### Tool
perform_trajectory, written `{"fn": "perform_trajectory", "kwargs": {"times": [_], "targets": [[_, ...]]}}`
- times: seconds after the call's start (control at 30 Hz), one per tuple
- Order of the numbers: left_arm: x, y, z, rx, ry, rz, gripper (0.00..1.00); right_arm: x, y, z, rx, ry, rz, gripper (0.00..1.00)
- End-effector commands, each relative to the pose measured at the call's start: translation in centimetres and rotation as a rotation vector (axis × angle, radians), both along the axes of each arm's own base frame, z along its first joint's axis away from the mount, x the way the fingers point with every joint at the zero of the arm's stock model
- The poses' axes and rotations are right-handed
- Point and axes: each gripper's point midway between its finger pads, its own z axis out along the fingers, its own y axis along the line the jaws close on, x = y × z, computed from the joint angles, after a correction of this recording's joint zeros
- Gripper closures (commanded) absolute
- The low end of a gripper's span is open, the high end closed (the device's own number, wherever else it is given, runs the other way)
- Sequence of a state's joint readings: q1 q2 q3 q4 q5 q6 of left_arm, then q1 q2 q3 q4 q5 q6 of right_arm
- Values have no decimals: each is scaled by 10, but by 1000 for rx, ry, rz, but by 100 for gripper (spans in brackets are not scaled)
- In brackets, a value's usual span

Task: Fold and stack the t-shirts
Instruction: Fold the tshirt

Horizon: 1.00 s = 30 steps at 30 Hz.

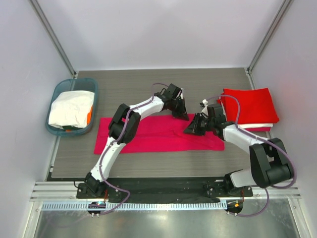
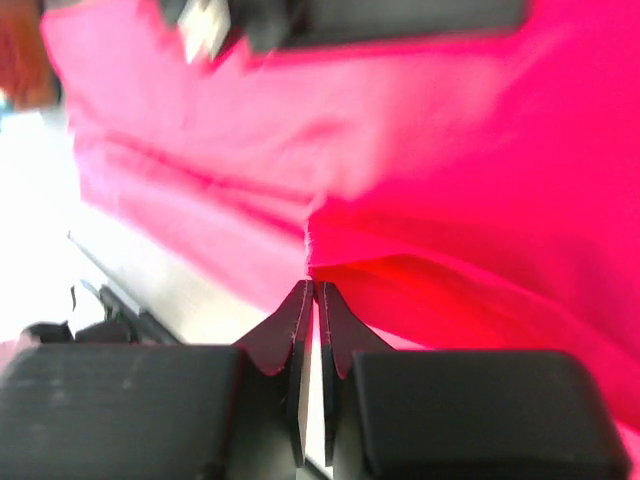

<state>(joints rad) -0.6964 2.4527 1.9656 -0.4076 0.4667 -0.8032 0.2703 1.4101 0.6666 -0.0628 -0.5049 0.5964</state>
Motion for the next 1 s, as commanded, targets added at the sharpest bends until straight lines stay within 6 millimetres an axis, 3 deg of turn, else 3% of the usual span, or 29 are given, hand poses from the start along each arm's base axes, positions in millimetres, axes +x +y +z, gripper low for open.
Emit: {"fn": "perform_trajectory", "kwargs": {"times": [0.0,0.13,0.27,0.37,0.5,0.6,0.67,0.7,0.8,0.83,0.97], "targets": [[-2,-1,-7,24,-1,-20,100,-32,14,11,52,13,66,89],[-2,0,-7,25,-3,-23,100,-56,17,19,71,14,66,90],[-2,0,-7,26,-6,-24,100,-73,11,22,78,32,50,48],[-2,-2,-5,22,-11,-25,100,-73,2,32,37,-12,24,46],[-2,-1,-4,21,-13,-26,100,-43,-26,49,-138,-125,-92,50],[-2,-1,-5,21,-12,-27,100,-17,-47,42,-290,-151,-165,58],[-3,-1,-6,24,-10,-26,100,-6,-50,28,-356,-121,-151,66],[-2,-2,-5,21,-13,-26,100,6,-53,32,-383,-139,-174,68],[-2,-1,-5,22,-14,-28,100,27,-50,20,-434,-114,-163,81],[-3,-1,-5,23,-14,-29,100,31,-49,15,-442,-100,-157,88],[-3,-1,-6,24,-13,-31,100,42,-43,-2,-456,-49,-135,99]]}}
